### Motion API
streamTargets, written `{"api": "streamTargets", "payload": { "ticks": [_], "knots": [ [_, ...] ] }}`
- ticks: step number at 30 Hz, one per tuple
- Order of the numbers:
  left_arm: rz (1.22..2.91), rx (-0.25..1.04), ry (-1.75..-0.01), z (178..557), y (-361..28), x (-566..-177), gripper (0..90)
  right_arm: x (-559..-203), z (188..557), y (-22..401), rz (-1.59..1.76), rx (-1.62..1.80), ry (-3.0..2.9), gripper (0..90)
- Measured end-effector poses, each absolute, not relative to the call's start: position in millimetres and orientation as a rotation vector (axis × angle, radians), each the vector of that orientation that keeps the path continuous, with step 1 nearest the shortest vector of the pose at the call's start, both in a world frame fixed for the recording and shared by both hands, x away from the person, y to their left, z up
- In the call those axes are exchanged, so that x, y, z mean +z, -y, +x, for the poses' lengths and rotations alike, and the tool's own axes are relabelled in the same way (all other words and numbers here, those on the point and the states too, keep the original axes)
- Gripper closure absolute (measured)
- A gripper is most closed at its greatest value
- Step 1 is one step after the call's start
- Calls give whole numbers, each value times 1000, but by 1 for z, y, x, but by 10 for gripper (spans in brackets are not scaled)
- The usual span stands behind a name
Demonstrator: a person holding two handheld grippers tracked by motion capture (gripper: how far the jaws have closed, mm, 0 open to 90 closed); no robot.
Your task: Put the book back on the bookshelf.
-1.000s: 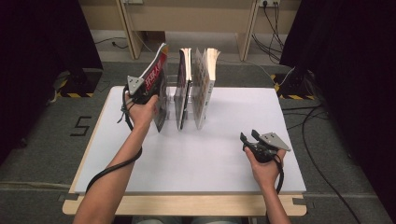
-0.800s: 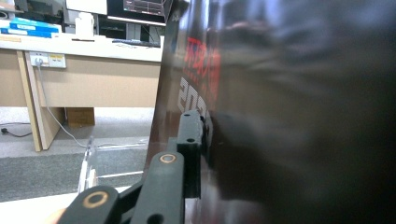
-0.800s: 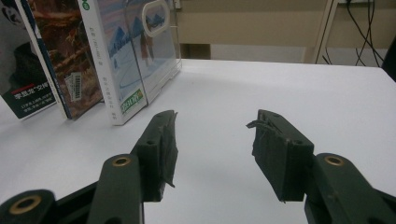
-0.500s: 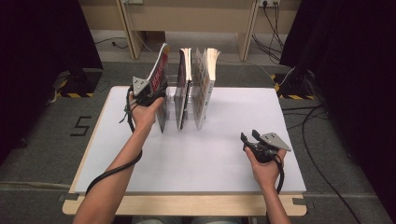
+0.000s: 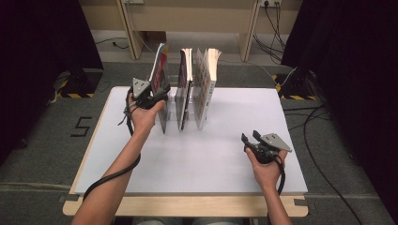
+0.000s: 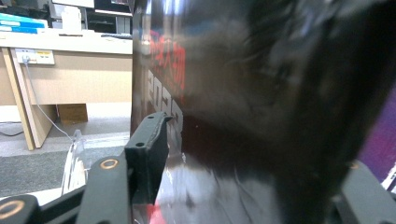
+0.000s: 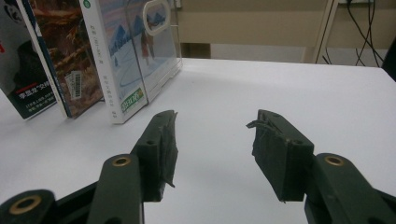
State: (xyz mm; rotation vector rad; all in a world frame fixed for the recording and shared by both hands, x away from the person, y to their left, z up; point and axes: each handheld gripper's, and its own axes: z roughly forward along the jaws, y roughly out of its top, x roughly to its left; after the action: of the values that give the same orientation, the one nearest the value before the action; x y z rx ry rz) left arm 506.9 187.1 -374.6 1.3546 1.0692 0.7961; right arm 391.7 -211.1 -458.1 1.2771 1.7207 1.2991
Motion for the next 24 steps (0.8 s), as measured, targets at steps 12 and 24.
{"api": "streamTargets", "payload": {
  "ticks": [12,24],
  "knots": [
    [1319,908,-1024,501,-192,-360,731,-459,392,210,1283,1302,-1725,485],
    [1338,865,-984,503,-167,-354,714,-459,392,211,1281,1300,-1726,485]
  ]
}}
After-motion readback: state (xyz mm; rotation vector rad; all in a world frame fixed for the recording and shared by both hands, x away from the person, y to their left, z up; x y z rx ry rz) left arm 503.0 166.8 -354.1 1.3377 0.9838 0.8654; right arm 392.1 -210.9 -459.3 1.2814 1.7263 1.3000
